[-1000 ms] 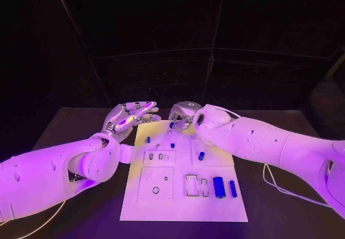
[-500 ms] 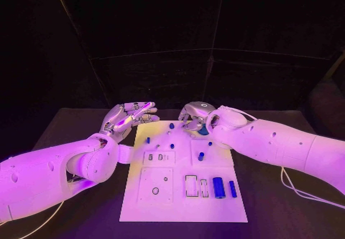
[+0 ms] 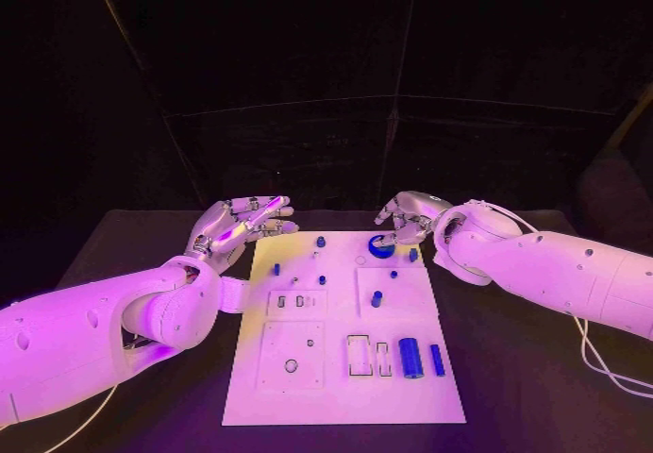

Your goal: Assemble the parts on the task board

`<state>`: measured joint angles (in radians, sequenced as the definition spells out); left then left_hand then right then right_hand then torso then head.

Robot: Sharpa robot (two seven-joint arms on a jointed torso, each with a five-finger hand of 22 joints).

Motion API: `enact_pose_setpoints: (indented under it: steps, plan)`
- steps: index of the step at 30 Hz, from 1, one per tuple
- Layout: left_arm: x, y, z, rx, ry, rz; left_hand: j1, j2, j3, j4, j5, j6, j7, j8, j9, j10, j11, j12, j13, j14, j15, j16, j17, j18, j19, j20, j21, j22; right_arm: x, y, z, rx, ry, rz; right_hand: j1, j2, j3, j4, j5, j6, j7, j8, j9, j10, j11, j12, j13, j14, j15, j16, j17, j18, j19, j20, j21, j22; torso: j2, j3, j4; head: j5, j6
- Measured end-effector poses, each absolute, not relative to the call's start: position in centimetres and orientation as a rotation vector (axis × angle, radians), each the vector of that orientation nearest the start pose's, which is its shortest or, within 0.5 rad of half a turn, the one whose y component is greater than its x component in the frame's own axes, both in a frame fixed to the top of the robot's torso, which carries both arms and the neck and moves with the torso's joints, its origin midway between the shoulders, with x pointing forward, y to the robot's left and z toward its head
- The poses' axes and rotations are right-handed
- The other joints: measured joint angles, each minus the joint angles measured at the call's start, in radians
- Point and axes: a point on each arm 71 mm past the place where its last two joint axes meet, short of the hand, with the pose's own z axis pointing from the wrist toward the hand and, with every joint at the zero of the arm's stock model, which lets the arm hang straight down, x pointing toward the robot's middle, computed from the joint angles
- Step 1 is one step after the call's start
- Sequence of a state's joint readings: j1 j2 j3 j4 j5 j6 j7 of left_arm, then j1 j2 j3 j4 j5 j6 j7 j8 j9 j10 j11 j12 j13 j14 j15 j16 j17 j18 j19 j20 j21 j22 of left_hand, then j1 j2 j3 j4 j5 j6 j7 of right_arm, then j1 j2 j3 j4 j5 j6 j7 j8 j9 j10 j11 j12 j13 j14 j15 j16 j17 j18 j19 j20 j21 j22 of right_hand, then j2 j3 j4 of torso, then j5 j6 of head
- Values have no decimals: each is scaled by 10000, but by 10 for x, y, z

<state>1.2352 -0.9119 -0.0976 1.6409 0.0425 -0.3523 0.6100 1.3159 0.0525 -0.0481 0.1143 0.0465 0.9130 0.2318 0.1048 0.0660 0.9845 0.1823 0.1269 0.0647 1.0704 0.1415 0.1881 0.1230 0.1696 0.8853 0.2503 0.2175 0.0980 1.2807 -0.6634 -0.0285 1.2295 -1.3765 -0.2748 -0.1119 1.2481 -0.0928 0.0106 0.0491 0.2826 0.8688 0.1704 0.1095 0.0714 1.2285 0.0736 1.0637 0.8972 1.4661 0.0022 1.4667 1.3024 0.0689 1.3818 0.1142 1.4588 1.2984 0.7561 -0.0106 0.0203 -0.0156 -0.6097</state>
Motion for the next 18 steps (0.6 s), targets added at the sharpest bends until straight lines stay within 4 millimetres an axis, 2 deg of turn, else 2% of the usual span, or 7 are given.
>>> enact_pose_setpoints:
  steps: [2, 6, 10, 12, 18]
  plan:
    - [466, 214, -161, -10256, 12428, -16497, 0, 0, 0, 0, 0, 0, 0, 0, 0, 0, 0, 0, 0, 0, 0, 0, 0, 0, 0, 0, 0, 0, 554, -201, -160, -366, 16689, 5424, 204, 21, -217, 217, 0, -31, 31, 91, 0, -7, 57, 596, 691, 6, 33, 120, 53, 2, 53, 53, 16, 85, 3, 3, 0, 1, 0]
    - [467, 214, -161, -10256, 12430, -16490, 0, 0, 0, 0, 0, 0, 0, 0, 0, 0, 0, 0, 0, 0, 0, 0, 0, 0, 0, 0, 0, 0, 557, -204, -163, -191, 17077, 5224, 435, 108, -276, 276, 28, -98, 36, 119, 0, 82, 146, 1018, 1207, 6, 33, 204, 57, 2, 73, 73, 79, 98, 9, 4, 0, -1, -19]
    - [468, 214, -161, -10256, 12432, -16483, 0, 0, 0, 0, 0, 0, 0, 0, 0, 0, 0, 0, 1, 0, 0, 1, 0, 0, 0, 0, 0, 1, 559, -204, -166, -161, 17437, 5072, 664, 196, -330, 301, 114, -98, 36, 233, -1, 463, 127, 1585, 1917, 7, 33, 418, 57, 3, 258, 73, 195, 97, 12, 4, 0, -16, -31]
    - [468, 214, -161, -10256, 12434, -16482, 0, 0, 0, 0, 0, 0, 0, 0, 1, 0, 0, 0, 1, 0, 0, 1, 0, 0, 0, 0, 0, 1, 559, -203, -168, -180, 17594, 5010, 709, 220, -374, 320, 142, -98, 36, 297, -1, 692, 136, 1951, 2375, 7, 33, 561, 57, -155, 373, 88, 281, 96, 12, 0, 0, -31, -36]
    - [468, 214, -162, -10258, 12437, -16477, 0, 0, 0, 0, 0, 0, 0, 0, 1, 0, 0, 0, 1, 0, 0, -32, 0, 0, 0, 0, 0, 2, 560, -203, -171, -288, 17971, 4799, 802, 237, -429, 319, 142, -97, 36, 376, 8, 885, 121, 2327, 2868, 7, 32, 618, 56, -153, 431, 104, 322, 96, 12, -9, 8, -34, -50]
